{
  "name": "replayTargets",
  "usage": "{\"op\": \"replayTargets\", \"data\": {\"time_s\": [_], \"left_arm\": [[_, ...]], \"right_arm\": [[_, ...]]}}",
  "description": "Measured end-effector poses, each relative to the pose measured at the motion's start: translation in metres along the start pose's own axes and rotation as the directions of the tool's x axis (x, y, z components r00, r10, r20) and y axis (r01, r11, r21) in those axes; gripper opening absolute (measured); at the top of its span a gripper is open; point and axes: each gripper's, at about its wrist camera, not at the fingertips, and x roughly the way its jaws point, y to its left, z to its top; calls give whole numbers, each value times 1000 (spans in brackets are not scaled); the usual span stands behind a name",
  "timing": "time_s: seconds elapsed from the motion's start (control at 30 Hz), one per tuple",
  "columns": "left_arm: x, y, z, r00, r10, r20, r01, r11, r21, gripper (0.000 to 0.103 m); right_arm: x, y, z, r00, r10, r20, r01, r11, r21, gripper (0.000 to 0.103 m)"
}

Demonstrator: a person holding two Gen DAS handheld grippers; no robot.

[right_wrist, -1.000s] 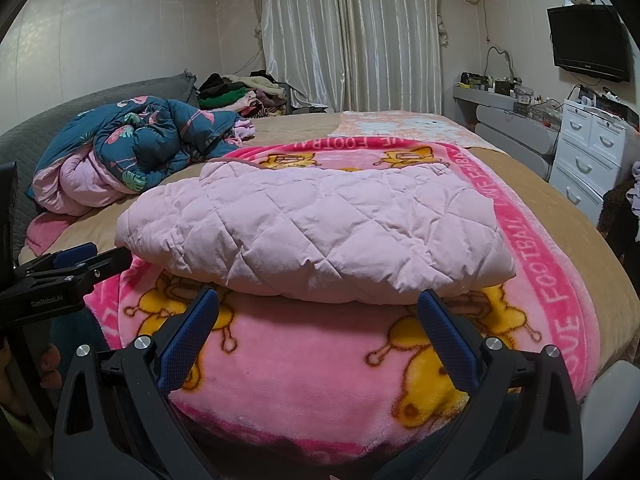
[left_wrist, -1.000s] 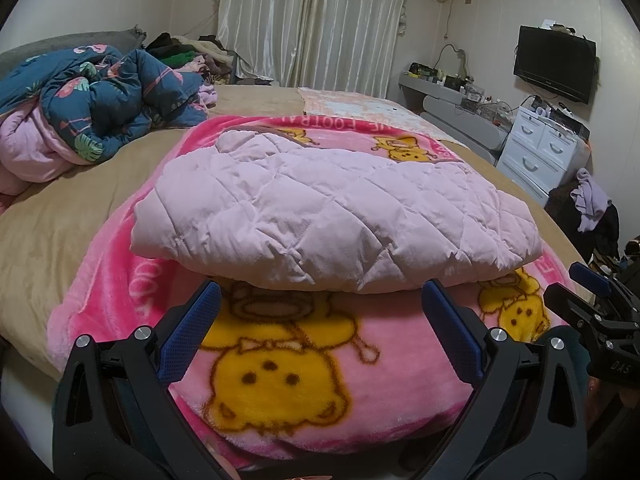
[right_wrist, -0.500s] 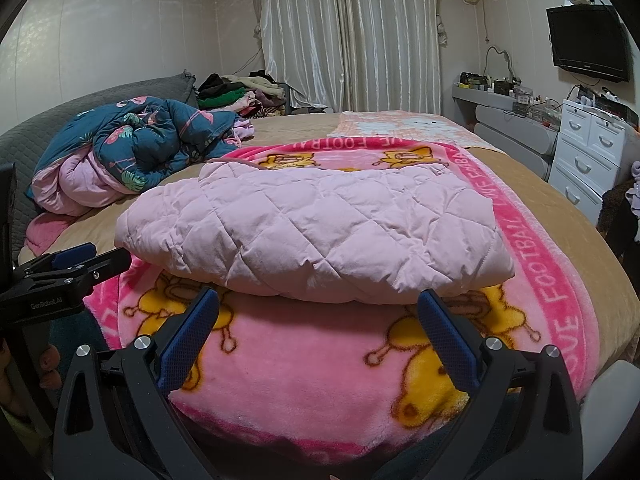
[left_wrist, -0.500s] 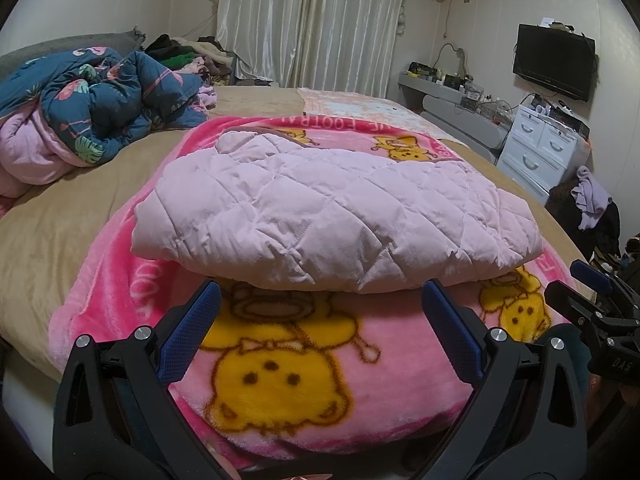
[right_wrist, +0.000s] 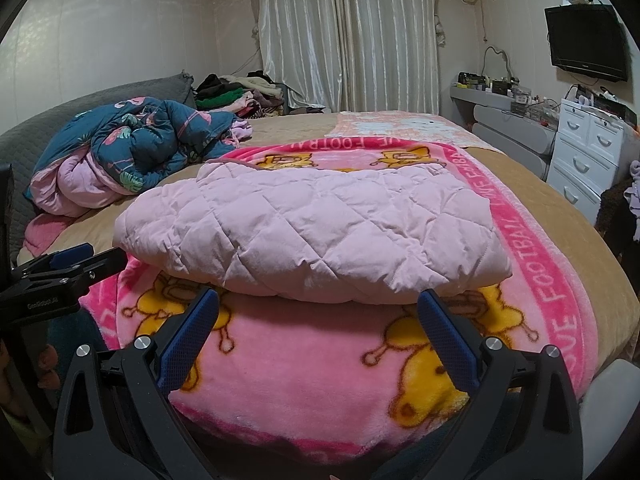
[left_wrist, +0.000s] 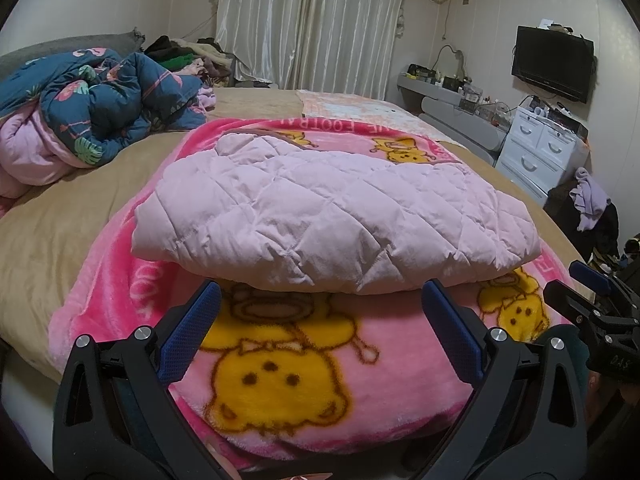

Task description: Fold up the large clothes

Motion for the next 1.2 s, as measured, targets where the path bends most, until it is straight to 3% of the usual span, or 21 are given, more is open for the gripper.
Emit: {"op": "replayTargets", "data": {"time_s": [1.2], "left_arm": [[3,8,0,1000,-27,-7,27,1000,2,94]], "right_arm": [[-1,-2,1,1000,-3,1,3,1000,-1,99]]}}
